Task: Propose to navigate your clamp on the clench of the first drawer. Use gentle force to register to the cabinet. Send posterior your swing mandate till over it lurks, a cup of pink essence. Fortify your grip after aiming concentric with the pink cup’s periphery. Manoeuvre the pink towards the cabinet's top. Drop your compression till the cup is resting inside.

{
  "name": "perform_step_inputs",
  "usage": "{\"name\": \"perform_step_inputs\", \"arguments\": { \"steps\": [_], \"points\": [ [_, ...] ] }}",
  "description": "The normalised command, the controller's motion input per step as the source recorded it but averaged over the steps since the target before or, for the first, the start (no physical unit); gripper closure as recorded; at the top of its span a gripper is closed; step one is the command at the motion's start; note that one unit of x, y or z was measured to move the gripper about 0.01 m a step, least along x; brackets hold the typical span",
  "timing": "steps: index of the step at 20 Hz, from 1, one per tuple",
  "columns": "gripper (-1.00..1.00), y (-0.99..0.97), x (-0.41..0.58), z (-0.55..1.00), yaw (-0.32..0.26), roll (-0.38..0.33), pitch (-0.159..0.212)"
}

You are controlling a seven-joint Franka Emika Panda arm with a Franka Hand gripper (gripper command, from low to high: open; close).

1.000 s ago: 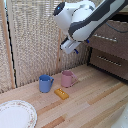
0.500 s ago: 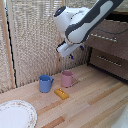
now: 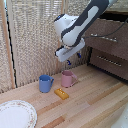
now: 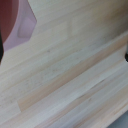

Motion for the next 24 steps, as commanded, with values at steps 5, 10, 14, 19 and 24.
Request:
{"name": "perform_step_inputs", "arguments": {
  "steps": [5,10,14,19,24],
  "points": [
    [-1.0,-0.08,0.178,-0.25,-0.042,0.242,0.11],
    [-1.0,-0.05,0.005,-0.36,-0.015,0.213,0.08],
    [-1.0,-0.19,0.078,-0.47,0.0,0.19,0.005],
    [-1.0,-0.26,0.203,-0.43,0.0,0.208,-0.082],
    [1.0,-0.11,0.024,-0.18,0.003,0.168,-0.128]
  ]
}}
